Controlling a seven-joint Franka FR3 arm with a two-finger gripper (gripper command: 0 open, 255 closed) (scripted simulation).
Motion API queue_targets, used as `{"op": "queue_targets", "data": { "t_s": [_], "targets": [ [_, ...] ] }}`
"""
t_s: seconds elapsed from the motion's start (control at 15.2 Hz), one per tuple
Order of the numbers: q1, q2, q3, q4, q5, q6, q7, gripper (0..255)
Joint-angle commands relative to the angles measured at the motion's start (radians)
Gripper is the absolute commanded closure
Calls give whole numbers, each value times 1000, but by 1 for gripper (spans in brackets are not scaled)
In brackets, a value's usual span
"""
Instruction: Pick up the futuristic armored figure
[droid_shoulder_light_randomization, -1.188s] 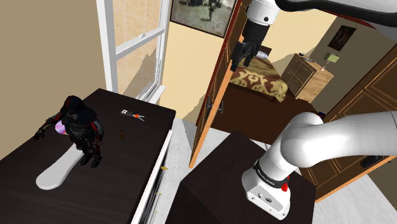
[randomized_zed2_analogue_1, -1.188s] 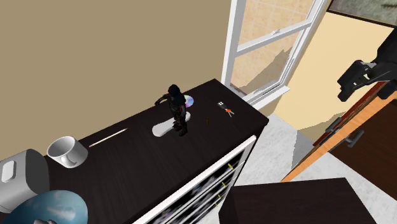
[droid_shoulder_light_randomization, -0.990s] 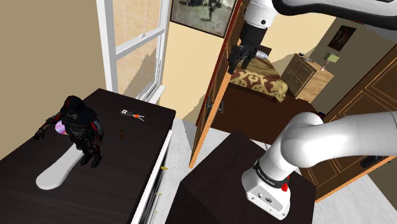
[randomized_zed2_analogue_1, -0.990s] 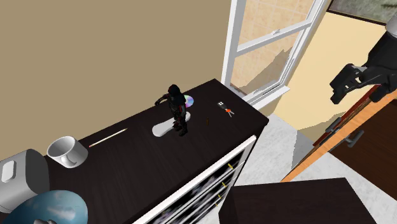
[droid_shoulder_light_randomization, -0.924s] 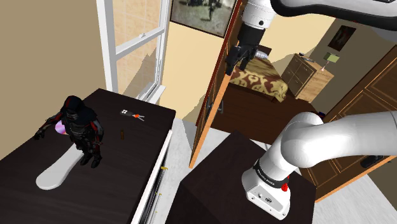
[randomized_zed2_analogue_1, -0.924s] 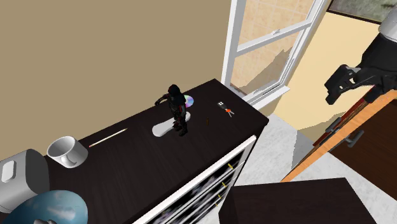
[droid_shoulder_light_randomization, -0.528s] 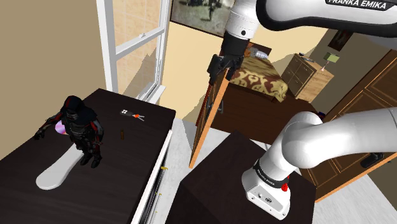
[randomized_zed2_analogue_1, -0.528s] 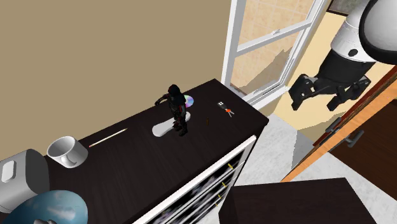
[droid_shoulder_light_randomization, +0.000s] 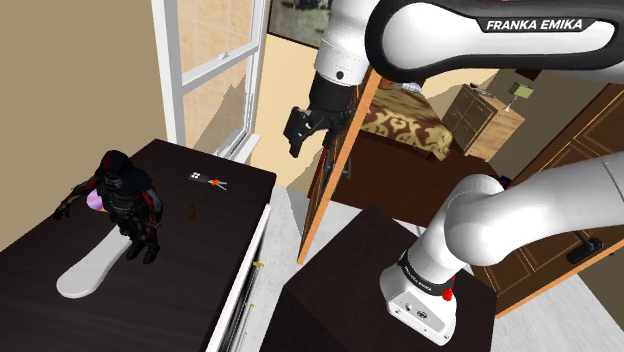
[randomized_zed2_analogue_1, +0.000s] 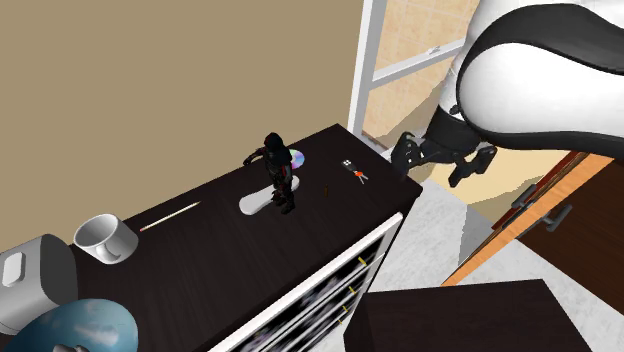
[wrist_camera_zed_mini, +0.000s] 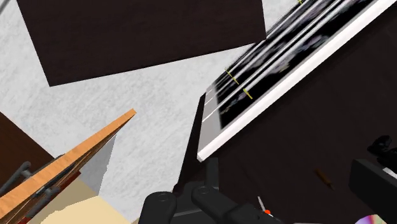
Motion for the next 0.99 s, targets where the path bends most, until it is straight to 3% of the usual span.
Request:
{"op": "queue_targets", "data": {
  "t_s": [0.0,0.53,0.92],
  "targets": [
    [6,50,41,18,20,46,53,0],
    [5,275,207,120,35,218,271,0],
    [-12,489,326,250,-60,325,473,0]
  ]
}}
